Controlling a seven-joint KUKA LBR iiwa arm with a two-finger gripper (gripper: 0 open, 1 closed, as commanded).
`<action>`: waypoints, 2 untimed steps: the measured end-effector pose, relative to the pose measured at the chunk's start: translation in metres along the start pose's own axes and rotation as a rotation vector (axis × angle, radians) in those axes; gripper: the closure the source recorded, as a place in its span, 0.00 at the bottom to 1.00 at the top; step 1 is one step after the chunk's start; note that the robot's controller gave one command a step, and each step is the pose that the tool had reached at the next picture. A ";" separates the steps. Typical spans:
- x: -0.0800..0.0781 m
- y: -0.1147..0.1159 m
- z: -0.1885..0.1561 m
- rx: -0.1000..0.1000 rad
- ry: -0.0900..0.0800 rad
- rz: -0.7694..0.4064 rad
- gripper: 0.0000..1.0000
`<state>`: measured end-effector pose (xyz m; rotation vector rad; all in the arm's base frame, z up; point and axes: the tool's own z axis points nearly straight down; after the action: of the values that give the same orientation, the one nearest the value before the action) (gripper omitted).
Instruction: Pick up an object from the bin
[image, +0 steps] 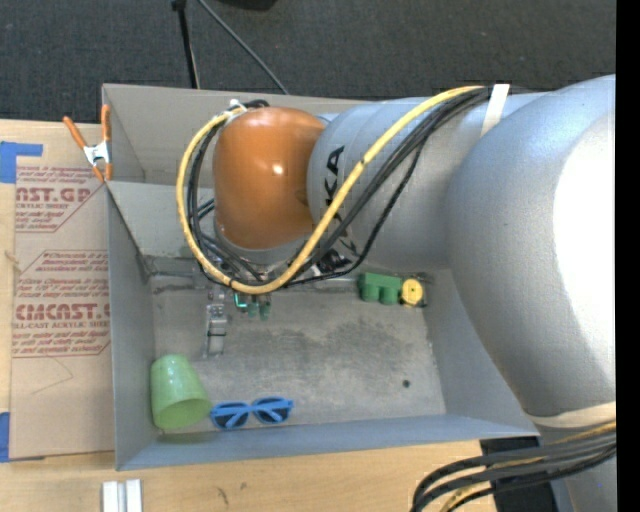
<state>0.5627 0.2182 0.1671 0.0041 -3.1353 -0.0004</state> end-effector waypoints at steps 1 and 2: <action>0.058 -0.043 0.075 0.004 0.006 0.034 0.00; 0.081 -0.088 0.097 -0.001 -0.015 -0.083 0.00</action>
Offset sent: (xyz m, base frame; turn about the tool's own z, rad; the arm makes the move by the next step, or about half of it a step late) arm -0.0535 -0.0415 -0.0696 0.0328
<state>0.4809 0.1303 0.0703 0.1345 -3.1474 -0.0018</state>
